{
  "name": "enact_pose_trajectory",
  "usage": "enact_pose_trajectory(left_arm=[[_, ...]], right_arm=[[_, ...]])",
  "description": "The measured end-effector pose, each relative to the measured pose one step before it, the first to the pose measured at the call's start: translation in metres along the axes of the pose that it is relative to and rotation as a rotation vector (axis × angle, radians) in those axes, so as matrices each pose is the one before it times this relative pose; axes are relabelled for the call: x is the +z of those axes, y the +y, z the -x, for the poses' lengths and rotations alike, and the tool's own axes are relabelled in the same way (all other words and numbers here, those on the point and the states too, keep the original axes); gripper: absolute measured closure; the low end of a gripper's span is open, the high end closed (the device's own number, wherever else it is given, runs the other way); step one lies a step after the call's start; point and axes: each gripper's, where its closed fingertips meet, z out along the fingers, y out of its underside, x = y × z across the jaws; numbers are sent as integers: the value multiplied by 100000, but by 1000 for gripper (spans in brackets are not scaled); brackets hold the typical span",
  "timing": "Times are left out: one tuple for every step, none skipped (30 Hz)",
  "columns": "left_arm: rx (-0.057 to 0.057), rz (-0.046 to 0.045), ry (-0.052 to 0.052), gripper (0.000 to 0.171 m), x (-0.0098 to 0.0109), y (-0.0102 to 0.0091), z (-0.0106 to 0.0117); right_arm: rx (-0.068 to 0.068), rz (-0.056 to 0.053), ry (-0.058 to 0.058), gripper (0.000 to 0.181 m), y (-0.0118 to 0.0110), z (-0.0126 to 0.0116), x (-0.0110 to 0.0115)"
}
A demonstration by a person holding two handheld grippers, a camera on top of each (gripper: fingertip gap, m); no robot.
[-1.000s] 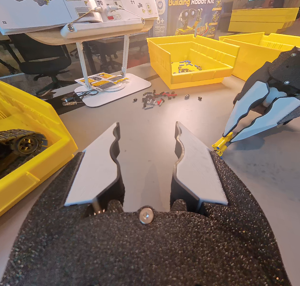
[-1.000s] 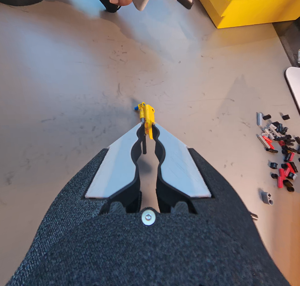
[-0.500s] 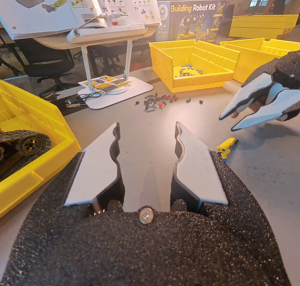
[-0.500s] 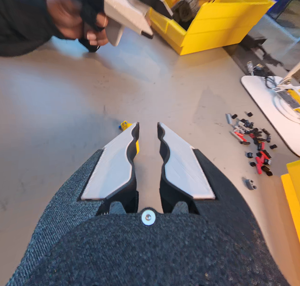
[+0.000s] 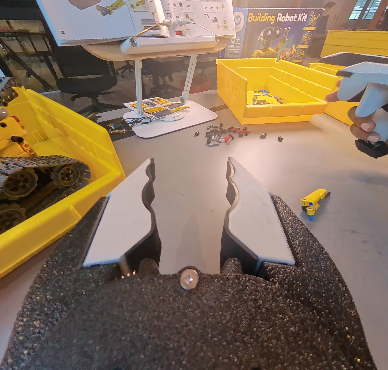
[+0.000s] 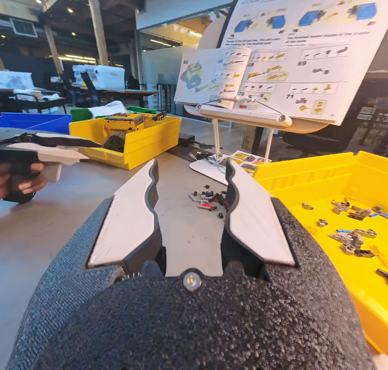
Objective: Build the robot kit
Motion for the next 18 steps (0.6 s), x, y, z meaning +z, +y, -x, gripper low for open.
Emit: enact_pose_trajectory(left_arm=[[-271,-447,-951,104,-73,-66,270],[-227,-482,-931,103,-79,-71,272],[-271,-591,-793,103,-69,-77,241],[-376,-572,-584,103,-60,-77,194],[-390,-395,-449,103,-42,-57,172],[-213,-253,-469,103,-35,-40,146],[-39,-92,-467,103,-26,-10,136],[72,-124,-421,103,-28,-23,108],[187,-417,-430,103,-51,-68,91],[334,-588,-446,102,-45,-112,74],[462,-386,-419,102,-41,-86,68],[447,-85,-295,102,-10,-30,44],[269,11,-109,102,4,-9,3],[104,-73,42,102,-18,-28,-6],[125,-150,88,102,-15,-48,-21],[242,-140,22,102,-28,-46,-22],[271,-146,-60,102,-27,-57,2],[198,-131,-25,102,-19,-56,-10]], right_arm=[[265,-783,1721,116,-156,-364,-102],[232,-594,1168,116,-149,-243,-68],[115,-462,692,115,-130,-149,-42],[141,-159,201,114,-64,-46,-10],[69,-97,135,113,-35,-19,-11],[-55,-46,36,113,3,23,6],[-135,181,-2,112,50,24,39],[-221,233,-16,111,78,34,51],[-201,105,16,111,60,20,52],[-83,209,-307,111,76,77,65],[-35,304,-139,110,80,59,69],[-182,200,-70,109,71,64,50],[-223,189,-423,109,58,106,32],[-188,260,-122,108,79,71,46],[-272,114,-49,108,56,49,27],[-129,276,-346,108,72,84,40],[-51,232,-150,108,76,53,45],[-165,163,-50,107,66,31,50]])
